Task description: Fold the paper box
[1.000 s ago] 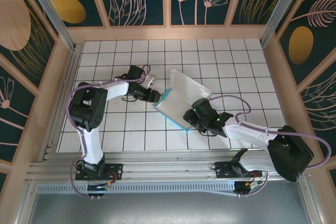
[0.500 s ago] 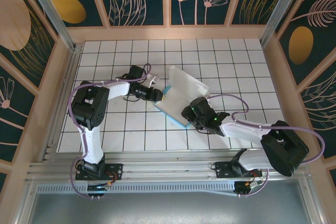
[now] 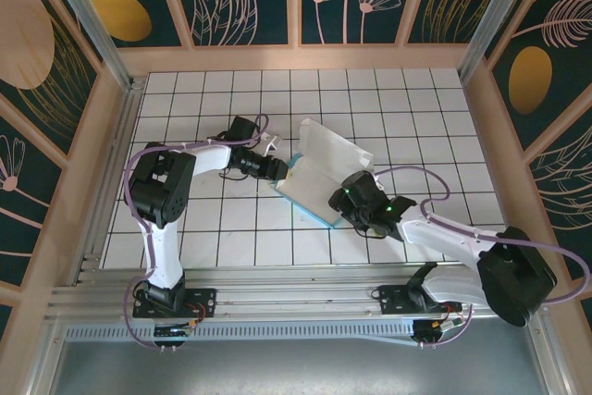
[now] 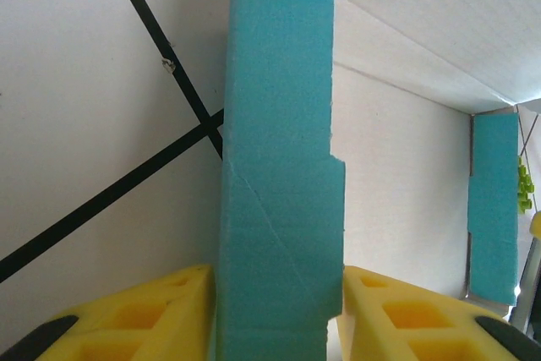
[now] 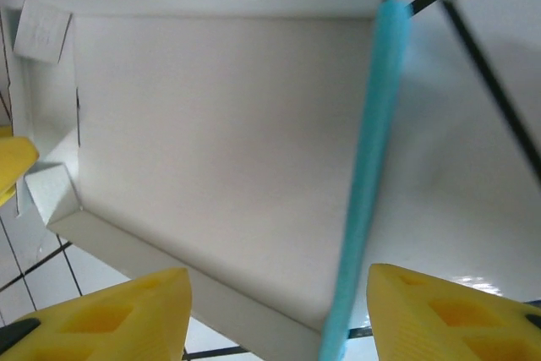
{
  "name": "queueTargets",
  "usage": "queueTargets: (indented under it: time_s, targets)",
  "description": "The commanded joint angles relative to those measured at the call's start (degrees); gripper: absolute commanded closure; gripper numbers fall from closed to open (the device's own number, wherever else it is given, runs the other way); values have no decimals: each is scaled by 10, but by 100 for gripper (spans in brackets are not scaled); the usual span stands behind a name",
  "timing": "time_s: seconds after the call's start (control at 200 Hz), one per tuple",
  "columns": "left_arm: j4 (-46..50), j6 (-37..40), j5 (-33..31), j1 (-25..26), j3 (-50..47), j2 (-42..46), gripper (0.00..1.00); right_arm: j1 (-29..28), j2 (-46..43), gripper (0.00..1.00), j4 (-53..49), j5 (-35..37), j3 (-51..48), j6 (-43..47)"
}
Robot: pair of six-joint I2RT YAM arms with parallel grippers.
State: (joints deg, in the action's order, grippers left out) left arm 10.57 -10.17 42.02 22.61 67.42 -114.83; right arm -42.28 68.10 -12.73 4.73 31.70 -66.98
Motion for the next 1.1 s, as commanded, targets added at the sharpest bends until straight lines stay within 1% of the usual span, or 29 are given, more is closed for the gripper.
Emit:
queueTargets:
  time_s: [0.0,0.06,0.165,0.3,0.335,0.415,0.506,0.591,0.636,0.696,0.721,0.766,0.806,0.891,0.976,1.096]
  targets:
    - [-8,-5,14,3,15,0,59,27,-5,41,-41,23,-14,-4]
    - [-8,-6,16,5,15,-1,59,33,0,41,-19,12,-18,4]
    - [-10,-6,15,4,13,-2,59,32,18,41,-2,17,-18,6]
    - [-17,-9,12,5,13,-13,60,32,47,50,28,19,-19,13]
    - [-20,-14,8,5,14,-16,63,30,53,52,36,20,-20,14]
    - [-27,-23,11,5,17,-26,66,29,65,56,45,21,-20,16]
    - [-41,-32,25,5,14,-26,73,25,77,58,50,26,-20,17]
    - [-50,-39,37,5,12,-22,75,22,87,63,55,30,-21,17]
    - [-53,-41,42,6,10,-19,73,21,93,63,58,30,-19,17]
    - [-58,-41,50,6,6,-10,68,19,101,64,61,32,-18,18]
    - [-61,-41,54,6,4,-6,66,18,104,64,62,32,-17,19]
    - [-65,-43,58,6,0,3,57,18,109,64,61,34,-15,21]
    - [-66,-43,57,6,-2,14,55,16,113,64,59,36,-13,23]
    - [-70,-51,21,5,-6,42,56,14,120,65,54,41,-9,28]
    - [-74,-60,-1,4,-5,69,55,13,123,65,48,46,-9,33]
    - [-64,-62,-55,-4,0,92,49,13,123,65,45,50,-9,39]
